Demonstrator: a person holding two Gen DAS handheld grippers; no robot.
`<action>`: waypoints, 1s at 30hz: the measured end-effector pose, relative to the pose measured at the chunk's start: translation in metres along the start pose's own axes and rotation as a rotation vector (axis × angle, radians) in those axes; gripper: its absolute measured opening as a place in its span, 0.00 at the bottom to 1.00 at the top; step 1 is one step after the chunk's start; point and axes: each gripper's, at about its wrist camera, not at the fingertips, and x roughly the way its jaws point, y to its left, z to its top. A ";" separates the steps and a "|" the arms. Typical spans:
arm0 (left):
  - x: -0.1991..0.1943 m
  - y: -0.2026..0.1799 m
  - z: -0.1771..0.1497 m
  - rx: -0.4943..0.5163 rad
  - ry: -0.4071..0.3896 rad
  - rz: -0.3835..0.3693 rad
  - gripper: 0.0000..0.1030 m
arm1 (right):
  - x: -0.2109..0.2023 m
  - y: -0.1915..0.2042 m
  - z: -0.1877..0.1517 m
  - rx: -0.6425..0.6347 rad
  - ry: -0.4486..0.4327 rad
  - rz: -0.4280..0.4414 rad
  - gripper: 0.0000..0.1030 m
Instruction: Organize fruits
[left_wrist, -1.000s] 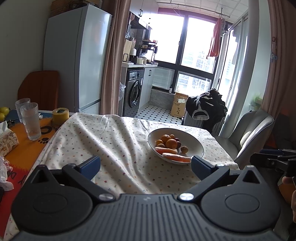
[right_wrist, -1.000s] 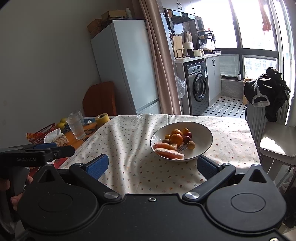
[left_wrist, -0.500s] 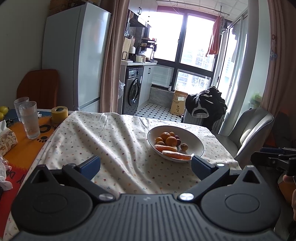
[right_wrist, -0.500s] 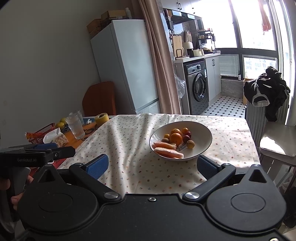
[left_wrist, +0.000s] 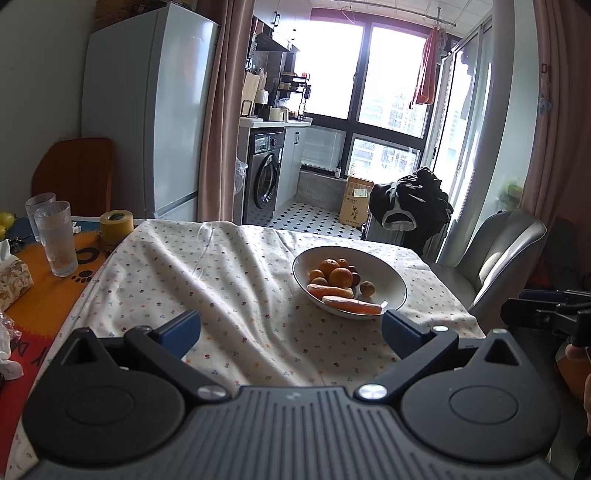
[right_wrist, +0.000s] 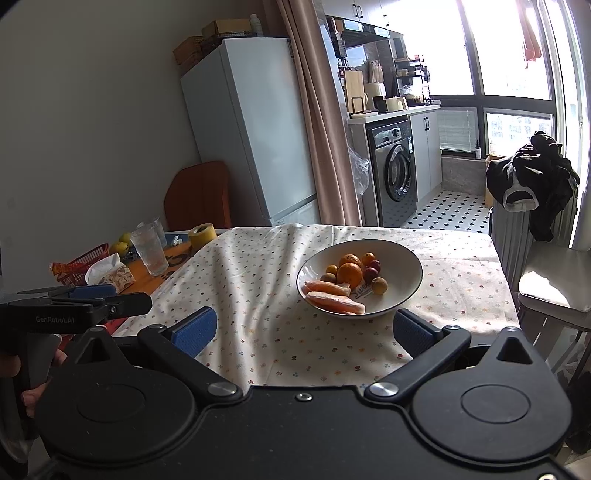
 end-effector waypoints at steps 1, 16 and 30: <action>0.001 0.000 0.000 0.000 0.003 0.000 1.00 | 0.000 0.000 -0.001 0.000 0.000 0.001 1.00; 0.006 0.002 -0.004 0.000 0.011 0.001 1.00 | 0.001 -0.001 0.001 0.001 0.004 -0.010 1.00; 0.003 0.000 -0.003 0.014 0.004 -0.008 1.00 | 0.004 0.005 0.001 -0.009 0.017 -0.012 1.00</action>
